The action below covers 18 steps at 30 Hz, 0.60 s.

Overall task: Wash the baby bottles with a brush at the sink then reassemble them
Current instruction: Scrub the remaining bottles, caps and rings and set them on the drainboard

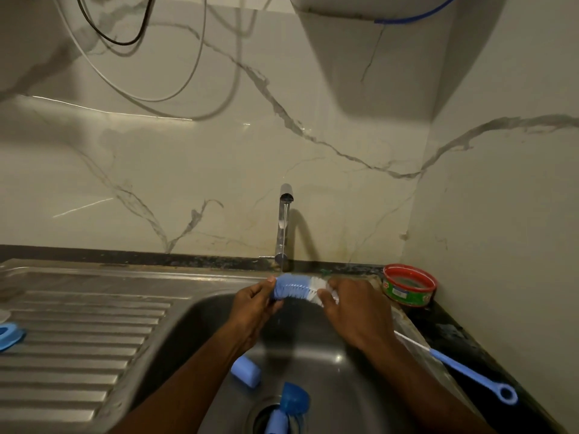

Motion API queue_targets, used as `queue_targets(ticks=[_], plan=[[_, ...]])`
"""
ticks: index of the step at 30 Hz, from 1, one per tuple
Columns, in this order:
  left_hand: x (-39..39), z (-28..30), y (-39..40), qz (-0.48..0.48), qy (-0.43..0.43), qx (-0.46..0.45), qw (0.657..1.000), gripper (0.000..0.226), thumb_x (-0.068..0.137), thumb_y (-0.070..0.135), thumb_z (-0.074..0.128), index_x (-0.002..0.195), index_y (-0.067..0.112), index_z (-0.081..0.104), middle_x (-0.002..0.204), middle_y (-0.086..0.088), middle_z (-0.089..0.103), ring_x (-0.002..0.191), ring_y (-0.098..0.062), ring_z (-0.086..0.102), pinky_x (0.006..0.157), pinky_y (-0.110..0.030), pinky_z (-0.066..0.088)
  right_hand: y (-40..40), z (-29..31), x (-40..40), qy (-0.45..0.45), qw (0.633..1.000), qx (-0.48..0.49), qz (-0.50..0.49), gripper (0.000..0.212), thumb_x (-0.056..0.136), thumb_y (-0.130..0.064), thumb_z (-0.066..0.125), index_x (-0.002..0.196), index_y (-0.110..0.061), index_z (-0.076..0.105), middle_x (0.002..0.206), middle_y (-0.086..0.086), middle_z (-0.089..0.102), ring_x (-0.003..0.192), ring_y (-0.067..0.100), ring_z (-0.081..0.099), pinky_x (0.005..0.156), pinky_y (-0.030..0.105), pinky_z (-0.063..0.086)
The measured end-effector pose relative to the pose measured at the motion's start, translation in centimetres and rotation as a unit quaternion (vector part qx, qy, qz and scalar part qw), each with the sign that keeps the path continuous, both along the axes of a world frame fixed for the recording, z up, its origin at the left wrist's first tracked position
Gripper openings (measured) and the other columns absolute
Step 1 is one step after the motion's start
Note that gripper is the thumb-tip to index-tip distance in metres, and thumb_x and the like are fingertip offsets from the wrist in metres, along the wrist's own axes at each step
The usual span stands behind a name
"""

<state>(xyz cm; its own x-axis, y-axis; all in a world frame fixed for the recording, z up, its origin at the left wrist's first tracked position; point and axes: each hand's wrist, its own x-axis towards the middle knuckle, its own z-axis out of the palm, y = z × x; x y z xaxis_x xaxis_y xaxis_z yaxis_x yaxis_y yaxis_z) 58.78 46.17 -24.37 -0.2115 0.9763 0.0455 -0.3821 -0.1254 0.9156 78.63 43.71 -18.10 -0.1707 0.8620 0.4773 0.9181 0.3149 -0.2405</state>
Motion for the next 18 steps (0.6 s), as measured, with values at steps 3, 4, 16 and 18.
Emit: queue_targets(ticks=[3,4,16,18], plan=[[0.4,0.0,0.1,-0.003,0.013,-0.003,1.000,0.024,0.099,0.024,0.060,0.109,0.004,0.069,0.105,-0.017,0.074,0.095,-0.025,0.073,0.076,-0.028,0.060,0.2,-0.9,0.3,-0.015,0.998,0.010,-0.053,0.036,0.099,-0.054,0.051,0.121,-0.031,0.067,0.108,-0.005,0.072,0.097,0.014,0.065,0.085,0.032,0.052],[0.5,0.0,0.2,0.011,0.048,0.003,0.999,0.027,0.099,0.028,0.060,0.109,0.005,0.070,0.104,-0.016,0.074,0.093,-0.024,0.073,0.075,-0.028,0.059,0.2,-1.1,0.4,-0.035,0.998,-0.001,-0.055,0.036,0.098,-0.055,0.051,0.118,-0.031,0.069,0.105,-0.005,0.072,0.095,0.014,0.066,0.084,0.033,0.053],[0.2,0.3,-0.1,0.036,0.084,-0.001,0.996,0.020,0.096,0.029,0.066,0.102,0.011,0.073,0.108,-0.019,0.073,0.101,-0.029,0.072,0.090,-0.040,0.060,0.2,-1.5,0.4,-0.052,0.998,-0.022,-0.038,0.034,0.098,-0.052,0.053,0.112,-0.027,0.071,0.107,0.003,0.073,0.098,0.025,0.067,0.076,0.033,0.048],[0.1,0.3,-0.3,0.047,0.097,0.022,0.994,0.018,0.096,0.027,0.067,0.102,0.012,0.073,0.105,-0.016,0.073,0.099,-0.028,0.072,0.085,-0.039,0.061,0.1,-1.0,0.3,-0.071,0.995,-0.072,0.008,0.033,0.098,-0.050,0.055,0.114,-0.026,0.072,0.110,0.002,0.072,0.101,0.023,0.066,0.083,0.035,0.052]])
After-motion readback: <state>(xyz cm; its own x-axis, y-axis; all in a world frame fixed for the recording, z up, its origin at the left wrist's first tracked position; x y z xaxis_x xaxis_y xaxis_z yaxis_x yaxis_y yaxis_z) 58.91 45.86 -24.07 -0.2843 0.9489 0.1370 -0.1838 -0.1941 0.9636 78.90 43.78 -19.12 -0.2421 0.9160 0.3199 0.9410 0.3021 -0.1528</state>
